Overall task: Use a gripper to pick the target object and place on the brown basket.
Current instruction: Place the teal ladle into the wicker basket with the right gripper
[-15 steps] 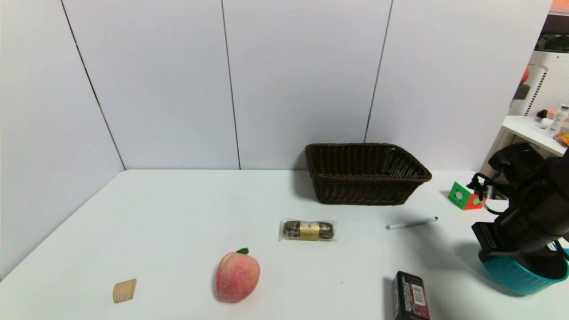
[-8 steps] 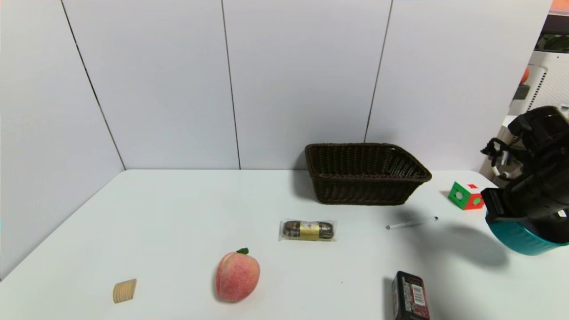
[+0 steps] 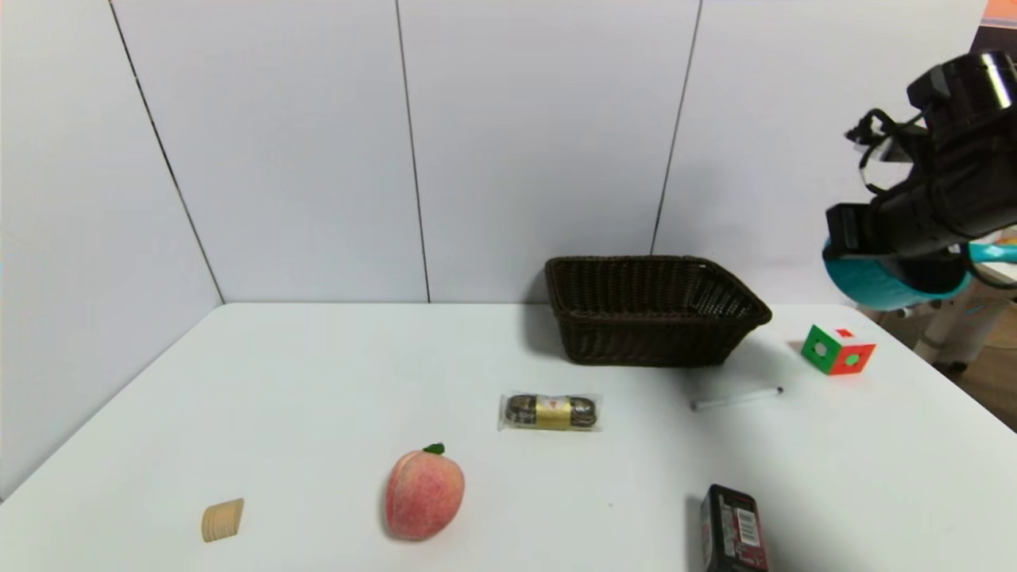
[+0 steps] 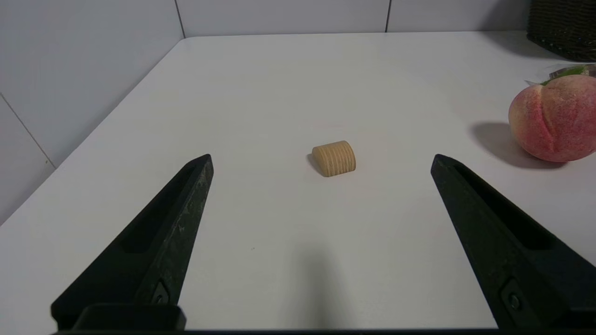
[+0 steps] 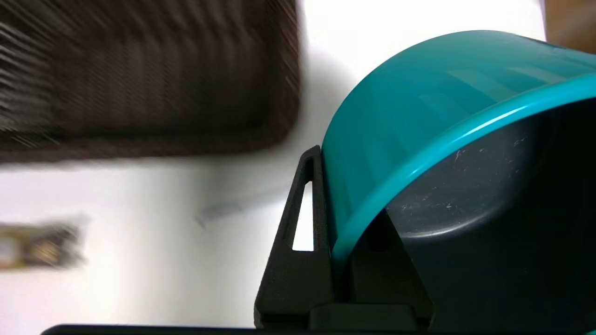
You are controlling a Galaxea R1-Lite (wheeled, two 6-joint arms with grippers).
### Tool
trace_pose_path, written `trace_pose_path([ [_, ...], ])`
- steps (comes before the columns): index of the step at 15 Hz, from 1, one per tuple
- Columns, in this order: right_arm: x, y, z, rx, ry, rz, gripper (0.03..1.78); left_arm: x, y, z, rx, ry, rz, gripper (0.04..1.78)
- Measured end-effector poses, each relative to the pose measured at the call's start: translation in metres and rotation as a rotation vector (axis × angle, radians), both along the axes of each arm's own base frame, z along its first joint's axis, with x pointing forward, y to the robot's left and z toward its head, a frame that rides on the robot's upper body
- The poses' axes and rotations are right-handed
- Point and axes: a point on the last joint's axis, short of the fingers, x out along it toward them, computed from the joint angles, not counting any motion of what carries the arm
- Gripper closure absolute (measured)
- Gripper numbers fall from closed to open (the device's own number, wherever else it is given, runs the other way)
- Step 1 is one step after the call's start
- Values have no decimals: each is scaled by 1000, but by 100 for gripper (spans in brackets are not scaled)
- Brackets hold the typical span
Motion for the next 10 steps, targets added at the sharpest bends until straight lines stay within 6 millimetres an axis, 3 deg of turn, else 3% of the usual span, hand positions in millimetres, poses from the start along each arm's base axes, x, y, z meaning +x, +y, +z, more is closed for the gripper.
trace_pose_path([
  [4, 51, 42, 7, 44, -213, 142, 168, 0, 0, 0, 0, 0, 0, 13],
  [10, 102, 87, -34, 66, -297, 236, 168, 0, 0, 0, 0, 0, 0, 13],
])
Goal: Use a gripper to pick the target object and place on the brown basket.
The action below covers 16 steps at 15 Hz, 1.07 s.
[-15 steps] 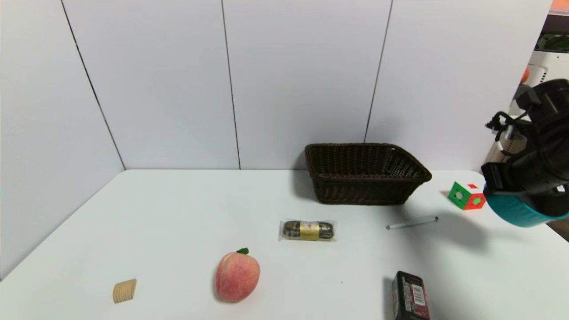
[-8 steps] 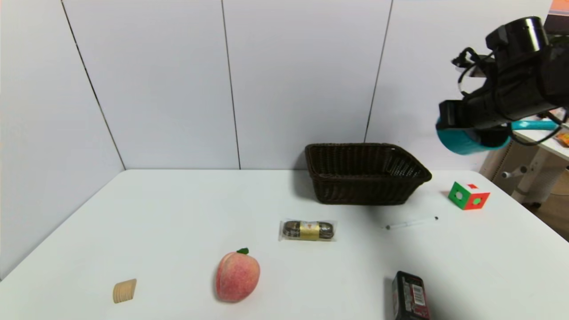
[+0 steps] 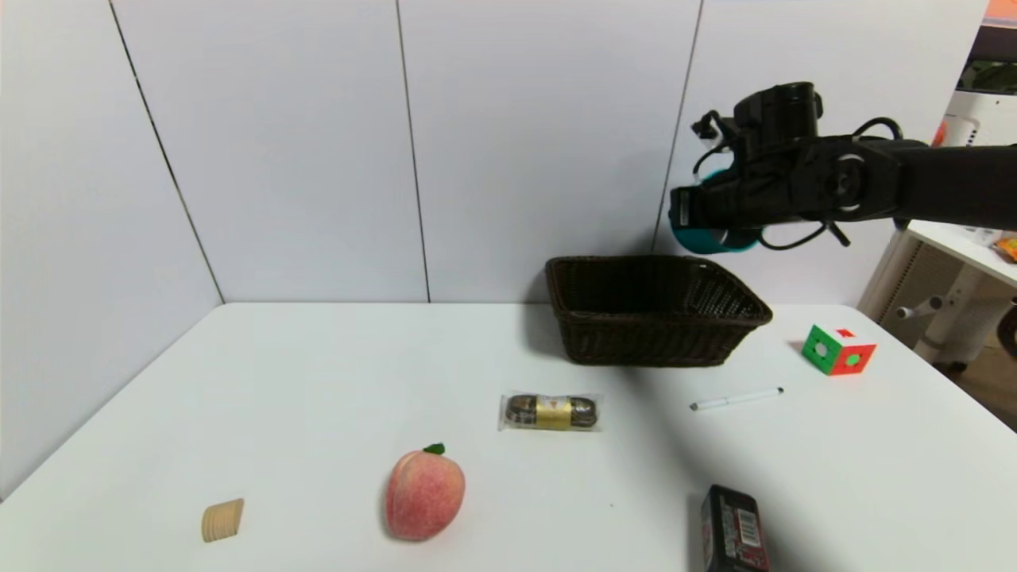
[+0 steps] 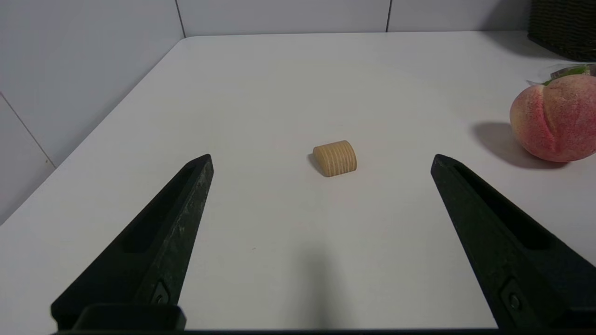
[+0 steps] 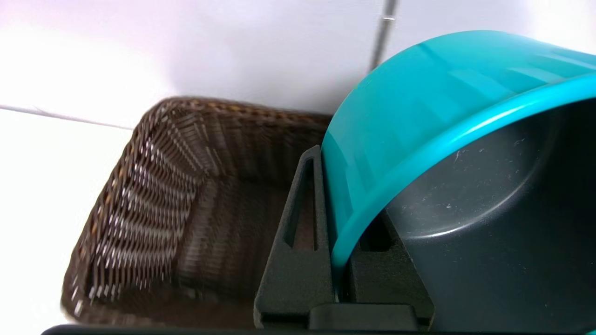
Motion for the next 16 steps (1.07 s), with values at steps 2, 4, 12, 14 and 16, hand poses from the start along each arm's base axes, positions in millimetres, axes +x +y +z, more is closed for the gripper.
trace_pose_path([
  [2, 8, 12, -12, 2, -2, 19, 168, 0, 0, 0, 0, 0, 0, 13],
  [4, 11, 22, -23, -2, 19, 38, 168, 0, 0, 0, 0, 0, 0, 13],
  [12, -1, 50, -40, -18, 82, 101, 96, 0, 0, 0, 0, 0, 0, 13],
  [14, -4, 50, -38, -18, 83, 104, 77, 0, 0, 0, 0, 0, 0, 13],
  [16, -8, 49, -29, -14, 64, 104, 62, 0, 0, 0, 0, 0, 0, 13],
])
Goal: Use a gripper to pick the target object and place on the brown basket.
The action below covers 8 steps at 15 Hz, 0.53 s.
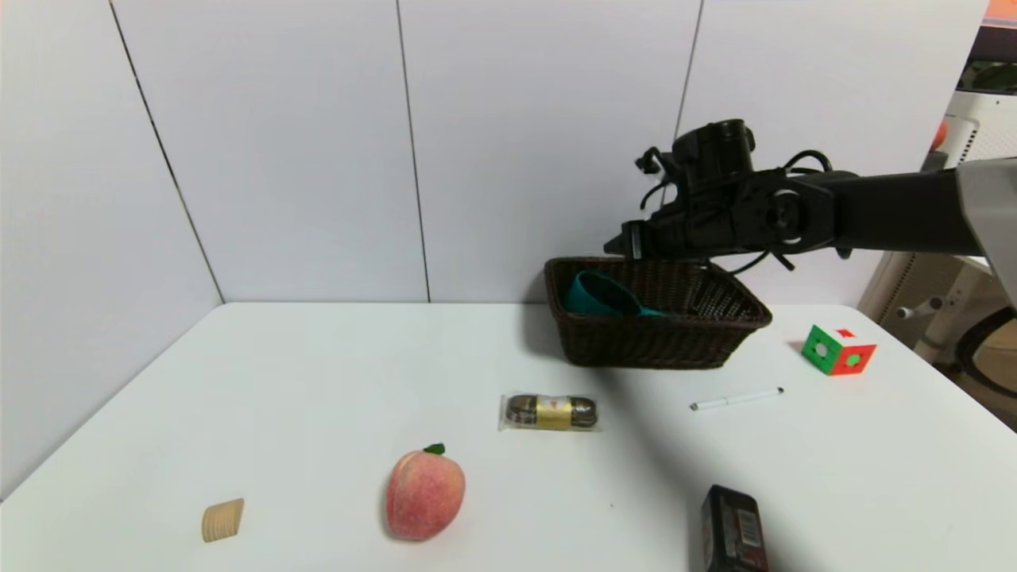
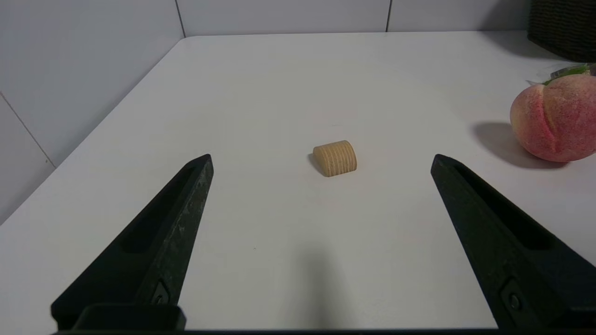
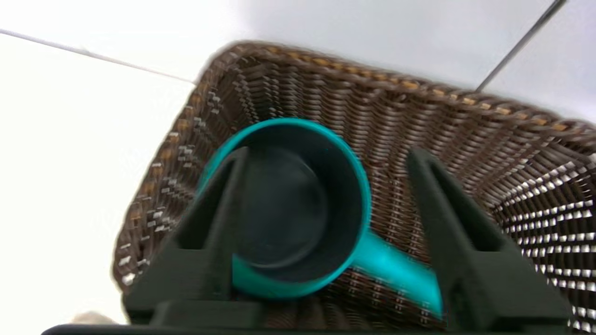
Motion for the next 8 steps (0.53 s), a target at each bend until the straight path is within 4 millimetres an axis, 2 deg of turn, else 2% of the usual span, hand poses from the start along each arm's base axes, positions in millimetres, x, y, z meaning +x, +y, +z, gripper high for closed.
trace_pose_path([
  [4, -22, -20, 34, 11, -46, -30, 41, 0, 0, 0, 0, 0, 0, 13],
  [6, -43, -35, 47, 5, -27, -52, 34, 0, 0, 0, 0, 0, 0, 13],
  [8, -72, -50, 57, -10, 29, -69, 29, 0, 0, 0, 0, 0, 0, 13],
])
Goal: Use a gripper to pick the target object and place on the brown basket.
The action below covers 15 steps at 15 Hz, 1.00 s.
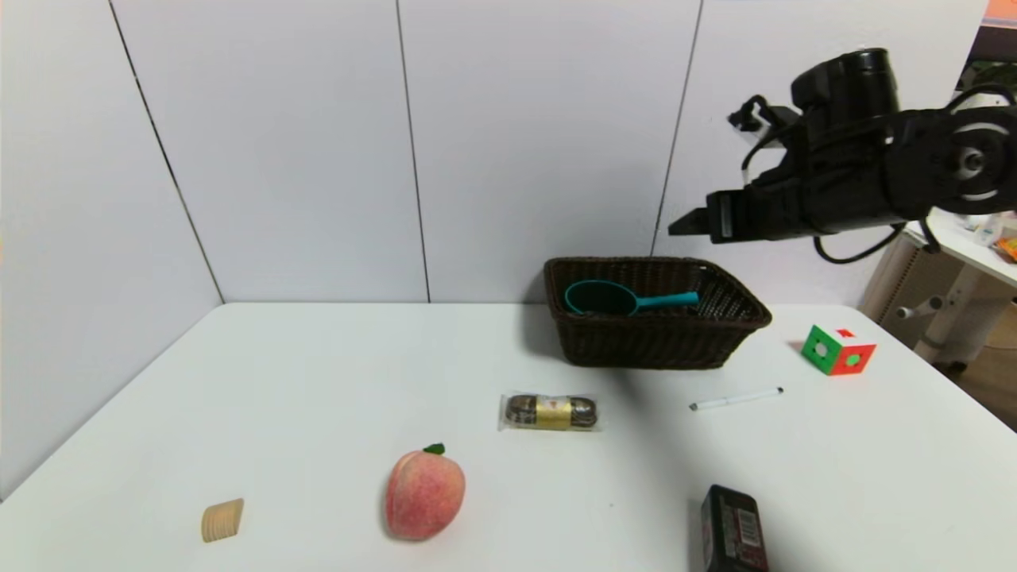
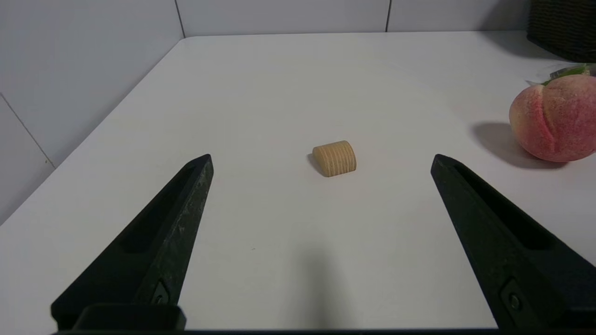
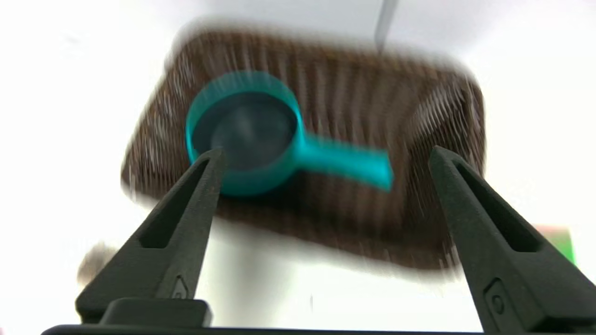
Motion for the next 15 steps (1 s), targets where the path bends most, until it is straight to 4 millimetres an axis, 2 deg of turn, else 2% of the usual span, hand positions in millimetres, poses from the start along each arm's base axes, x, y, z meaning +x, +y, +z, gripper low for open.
trace_pose_path([
  [4, -68, -32, 2, -27, 117, -46, 21, 0, 0, 0, 0, 0, -1, 13],
  [10, -180, -83, -21, -26, 152, -210, 15, 0, 0, 0, 0, 0, 0, 13],
  [13, -235, -91, -34, -15, 76, -266, 14, 0, 0, 0, 0, 0, 0, 13],
  [15, -270, -91, -53, -10, -15, -276, 13, 0, 0, 0, 0, 0, 0, 13],
])
